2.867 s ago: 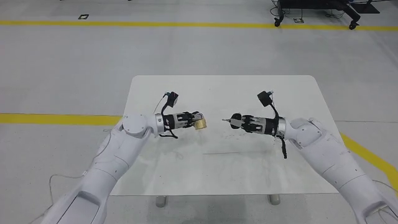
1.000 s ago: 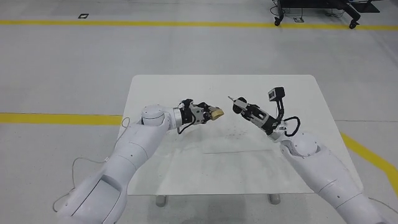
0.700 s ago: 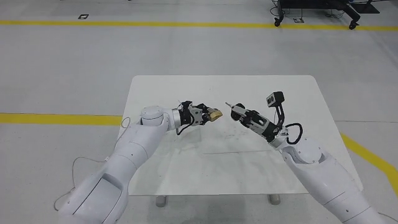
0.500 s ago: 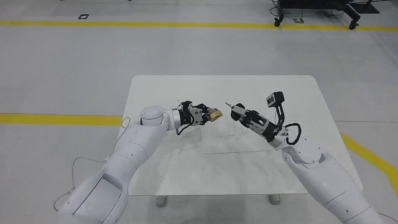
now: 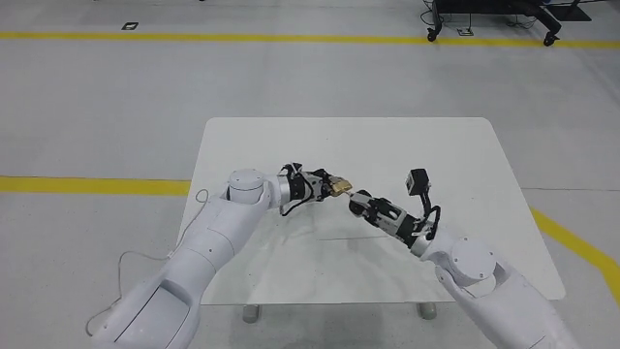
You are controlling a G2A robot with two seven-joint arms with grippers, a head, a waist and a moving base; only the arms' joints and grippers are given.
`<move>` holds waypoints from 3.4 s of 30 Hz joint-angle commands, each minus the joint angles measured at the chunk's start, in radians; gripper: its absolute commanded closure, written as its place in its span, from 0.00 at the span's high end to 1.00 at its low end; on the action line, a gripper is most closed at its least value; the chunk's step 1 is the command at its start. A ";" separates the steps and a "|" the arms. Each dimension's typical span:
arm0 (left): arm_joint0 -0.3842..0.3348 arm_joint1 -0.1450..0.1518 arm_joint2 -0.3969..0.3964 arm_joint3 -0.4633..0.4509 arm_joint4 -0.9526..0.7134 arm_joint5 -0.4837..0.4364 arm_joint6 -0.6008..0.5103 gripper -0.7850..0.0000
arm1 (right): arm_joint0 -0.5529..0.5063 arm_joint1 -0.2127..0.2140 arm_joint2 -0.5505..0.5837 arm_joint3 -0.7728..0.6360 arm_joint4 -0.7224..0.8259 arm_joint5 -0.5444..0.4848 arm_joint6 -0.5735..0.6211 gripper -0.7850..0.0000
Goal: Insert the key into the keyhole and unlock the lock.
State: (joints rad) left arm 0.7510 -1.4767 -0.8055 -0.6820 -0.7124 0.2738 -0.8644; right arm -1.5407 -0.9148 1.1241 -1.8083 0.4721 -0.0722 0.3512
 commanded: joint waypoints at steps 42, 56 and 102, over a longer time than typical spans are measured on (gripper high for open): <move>0.083 0.021 -0.078 -0.135 0.124 -0.105 0.076 0.00 | 0.039 -0.101 -0.081 -0.040 0.031 0.311 -0.384 0.00; 0.092 0.018 -0.076 -0.150 0.173 -0.124 0.112 0.00 | 0.071 -0.134 -0.113 -0.026 0.017 0.360 -0.438 0.00; 0.134 0.013 -0.166 -0.178 0.107 -0.332 0.092 0.00 | 0.061 -0.162 0.036 0.247 0.392 -0.117 0.267 0.47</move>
State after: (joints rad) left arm 0.8885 -1.4618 -0.9721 -0.8658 -0.5973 -0.0608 -0.7696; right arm -1.4949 -1.0739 1.1685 -1.5831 0.8408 -0.1986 0.5899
